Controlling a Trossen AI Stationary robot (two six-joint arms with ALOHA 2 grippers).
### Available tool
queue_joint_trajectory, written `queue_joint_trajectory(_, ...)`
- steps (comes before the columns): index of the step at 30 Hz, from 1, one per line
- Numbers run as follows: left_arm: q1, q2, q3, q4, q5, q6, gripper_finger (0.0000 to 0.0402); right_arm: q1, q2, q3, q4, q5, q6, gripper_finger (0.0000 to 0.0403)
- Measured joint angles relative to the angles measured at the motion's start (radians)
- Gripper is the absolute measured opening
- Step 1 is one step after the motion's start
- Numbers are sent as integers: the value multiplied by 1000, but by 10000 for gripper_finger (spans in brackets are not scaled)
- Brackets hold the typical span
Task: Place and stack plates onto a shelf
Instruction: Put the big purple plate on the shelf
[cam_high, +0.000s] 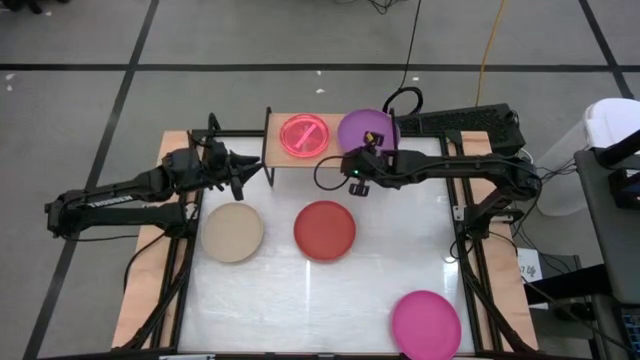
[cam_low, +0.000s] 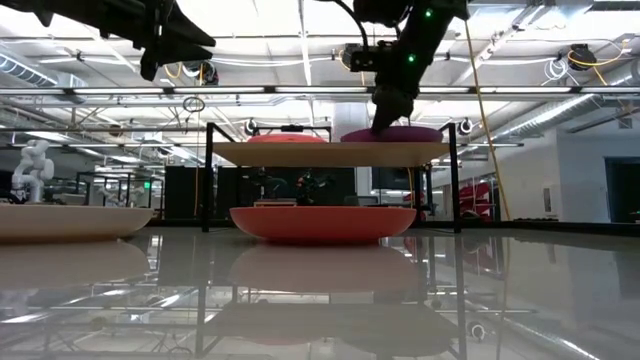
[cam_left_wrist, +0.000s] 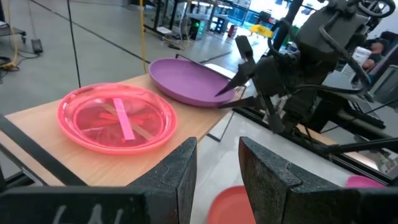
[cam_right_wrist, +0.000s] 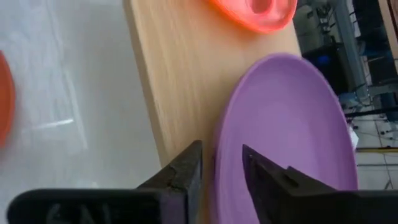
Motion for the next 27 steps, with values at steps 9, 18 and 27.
queue_joint_trajectory(9,0,0,0,0,4,-5,124,1,-1,0,1,-26,13,104)
queue_joint_trajectory(18,0,0,0,0,4,-3,124,-42,1,0,-25,-104,30,8)
queue_joint_trajectory(27,0,0,0,0,5,0,124,-43,2,-1,32,-179,-34,2)
